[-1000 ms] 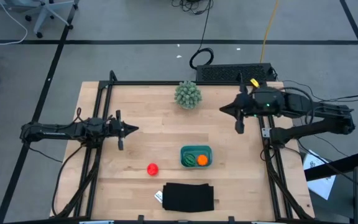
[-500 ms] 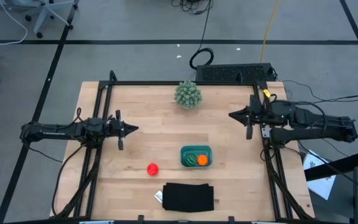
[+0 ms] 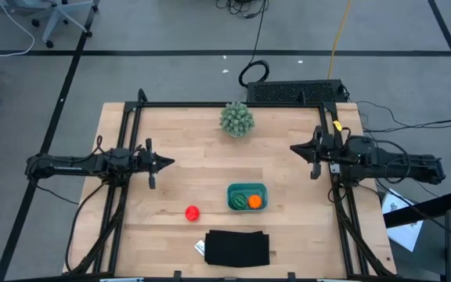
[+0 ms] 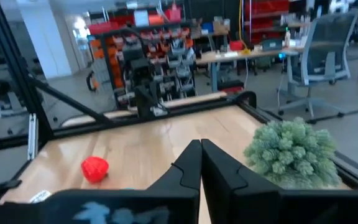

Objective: Pick and placing Produce into tupperware
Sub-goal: Put the apple into the blue bin

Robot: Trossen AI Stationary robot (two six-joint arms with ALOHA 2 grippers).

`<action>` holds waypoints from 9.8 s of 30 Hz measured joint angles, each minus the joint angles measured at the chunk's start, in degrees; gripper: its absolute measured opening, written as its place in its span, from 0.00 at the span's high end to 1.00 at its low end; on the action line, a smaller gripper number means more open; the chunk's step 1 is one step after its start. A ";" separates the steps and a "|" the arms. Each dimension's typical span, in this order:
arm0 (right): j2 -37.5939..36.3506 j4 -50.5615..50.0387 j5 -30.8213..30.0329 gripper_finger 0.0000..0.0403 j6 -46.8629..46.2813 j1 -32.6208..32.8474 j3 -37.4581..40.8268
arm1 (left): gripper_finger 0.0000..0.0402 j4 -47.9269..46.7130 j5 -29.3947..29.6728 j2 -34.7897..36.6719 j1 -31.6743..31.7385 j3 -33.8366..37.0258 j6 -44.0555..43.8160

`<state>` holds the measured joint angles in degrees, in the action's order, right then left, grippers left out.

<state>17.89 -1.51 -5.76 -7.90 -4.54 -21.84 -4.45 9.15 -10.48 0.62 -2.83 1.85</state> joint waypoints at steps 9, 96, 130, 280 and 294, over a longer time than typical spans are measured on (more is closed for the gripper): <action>-3.21 4.57 1.53 1.00 2.35 0.02 5.79 | 0.99 0.00 0.02 0.00 0.00 0.00 0.02; -11.91 14.72 3.04 1.00 3.26 0.13 18.97 | 0.99 15.37 -3.10 -28.58 -10.83 -21.91 -2.59; -11.91 12.75 3.00 1.00 4.11 0.13 19.01 | 0.99 -39.74 17.46 -62.86 -30.40 -75.07 -27.40; -9.97 12.42 2.71 1.00 2.82 0.13 19.01 | 0.02 -49.72 -1.64 -97.37 -27.76 -70.19 -55.68; -9.97 12.42 2.71 1.00 2.82 0.13 19.00 | 0.02 -47.89 -3.15 -97.37 -27.53 -69.92 -52.58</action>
<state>7.92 10.92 -3.05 -5.08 -4.40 -2.85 -52.34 6.00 -107.85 -26.91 -72.75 -50.73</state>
